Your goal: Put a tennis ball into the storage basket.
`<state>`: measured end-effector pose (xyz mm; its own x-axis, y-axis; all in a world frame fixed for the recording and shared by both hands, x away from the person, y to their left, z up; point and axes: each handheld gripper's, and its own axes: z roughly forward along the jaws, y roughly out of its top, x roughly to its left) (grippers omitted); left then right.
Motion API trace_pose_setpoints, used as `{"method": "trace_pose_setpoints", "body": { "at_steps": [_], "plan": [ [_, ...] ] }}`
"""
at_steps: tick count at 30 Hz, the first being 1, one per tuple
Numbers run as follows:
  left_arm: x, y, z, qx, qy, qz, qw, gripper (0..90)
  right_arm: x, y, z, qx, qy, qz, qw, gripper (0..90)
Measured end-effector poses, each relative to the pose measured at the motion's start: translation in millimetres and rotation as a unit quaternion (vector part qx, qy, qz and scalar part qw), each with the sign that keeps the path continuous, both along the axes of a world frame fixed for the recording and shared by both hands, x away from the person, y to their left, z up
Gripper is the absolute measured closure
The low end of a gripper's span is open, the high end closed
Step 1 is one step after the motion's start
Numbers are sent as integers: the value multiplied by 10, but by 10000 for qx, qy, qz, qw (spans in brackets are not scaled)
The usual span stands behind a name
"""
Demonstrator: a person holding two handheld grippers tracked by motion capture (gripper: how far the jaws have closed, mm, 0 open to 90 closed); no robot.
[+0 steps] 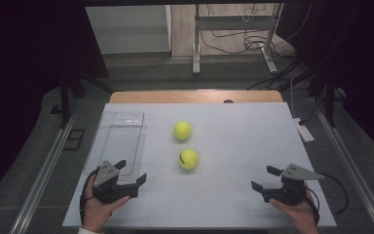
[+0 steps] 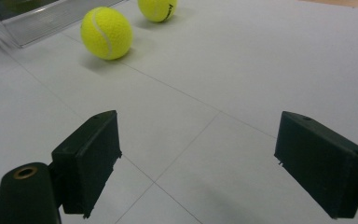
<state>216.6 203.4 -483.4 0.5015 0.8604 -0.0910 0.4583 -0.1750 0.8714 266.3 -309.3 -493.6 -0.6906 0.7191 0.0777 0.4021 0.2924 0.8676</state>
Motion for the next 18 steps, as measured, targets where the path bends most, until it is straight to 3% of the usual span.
{"method": "trace_pose_setpoints", "body": {
  "at_steps": [18],
  "plan": [
    [65, -107, 86, 87, 147, -177, 9997, 131, 0, 5, -9, -80, 6, 0, 10000, 143]
  ]
}}
